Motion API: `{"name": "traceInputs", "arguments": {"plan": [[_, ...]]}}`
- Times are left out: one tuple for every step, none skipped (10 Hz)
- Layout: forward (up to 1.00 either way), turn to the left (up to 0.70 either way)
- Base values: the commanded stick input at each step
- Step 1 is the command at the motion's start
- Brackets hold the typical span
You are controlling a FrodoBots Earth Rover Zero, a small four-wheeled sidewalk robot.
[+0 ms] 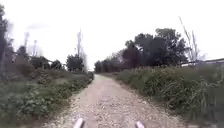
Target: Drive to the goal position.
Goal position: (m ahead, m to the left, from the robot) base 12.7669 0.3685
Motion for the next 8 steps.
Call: {"name": "traceInputs", "arguments": {"plan": [[0.50, 0.00], [0.45, 0.00], [0.44, 0.00], [0.44, 0.00], [0.45, 0.39], [0.45, 0.17], [0.47, 0.00], [0.50, 0.00]]}}
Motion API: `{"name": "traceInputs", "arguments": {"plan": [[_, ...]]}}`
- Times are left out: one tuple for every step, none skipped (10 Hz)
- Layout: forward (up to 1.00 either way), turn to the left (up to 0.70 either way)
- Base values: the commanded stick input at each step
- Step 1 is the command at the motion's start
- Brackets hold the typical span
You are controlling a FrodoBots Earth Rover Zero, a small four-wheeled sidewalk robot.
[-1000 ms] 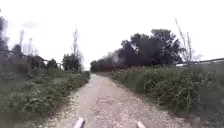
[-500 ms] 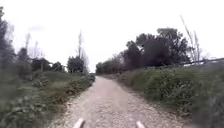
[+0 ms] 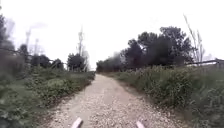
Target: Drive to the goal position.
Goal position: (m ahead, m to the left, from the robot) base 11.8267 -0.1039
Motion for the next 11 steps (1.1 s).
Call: {"name": "traceInputs", "arguments": {"plan": [[0.50, 0.00], [0.50, 0.00], [0.50, 0.00], [0.50, 0.00], [0.50, 0.00], [0.50, 0.00], [0.50, 0.21], [0.50, 0.47], [0.50, 0.27], [0.50, 0.01], [0.50, 0.00]]}}
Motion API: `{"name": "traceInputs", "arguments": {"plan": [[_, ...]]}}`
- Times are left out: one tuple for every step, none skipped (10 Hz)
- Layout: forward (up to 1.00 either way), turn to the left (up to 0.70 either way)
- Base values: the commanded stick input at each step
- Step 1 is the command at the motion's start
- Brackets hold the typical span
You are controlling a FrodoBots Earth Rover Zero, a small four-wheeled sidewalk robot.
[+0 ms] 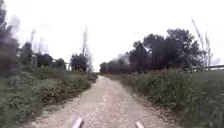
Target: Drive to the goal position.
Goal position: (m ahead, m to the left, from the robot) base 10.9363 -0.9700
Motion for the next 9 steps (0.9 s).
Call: {"name": "traceInputs", "arguments": {"plan": [[0.50, 0.00], [0.50, 0.00], [0.50, 0.00], [0.50, 0.00], [0.50, 0.26], [0.50, 0.43], [0.50, 0.00], [0.50, 0.00], [0.50, 0.00]]}}
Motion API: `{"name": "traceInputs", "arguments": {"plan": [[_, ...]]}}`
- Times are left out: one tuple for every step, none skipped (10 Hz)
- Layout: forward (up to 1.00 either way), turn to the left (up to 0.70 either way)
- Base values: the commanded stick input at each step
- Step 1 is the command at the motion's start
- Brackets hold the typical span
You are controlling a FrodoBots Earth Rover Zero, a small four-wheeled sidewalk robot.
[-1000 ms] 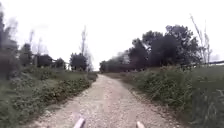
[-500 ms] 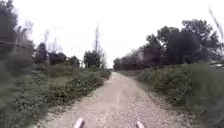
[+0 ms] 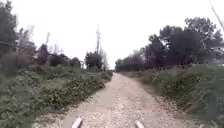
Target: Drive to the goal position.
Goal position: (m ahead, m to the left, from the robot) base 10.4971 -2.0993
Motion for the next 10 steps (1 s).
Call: {"name": "traceInputs", "arguments": {"plan": [[0.50, 0.00], [0.50, 0.00], [0.50, 0.00], [0.50, 0.00], [0.50, -0.17], [0.50, -0.28], [0.50, 0.00], [0.50, 0.00], [0.50, 0.00], [0.50, 0.00]]}}
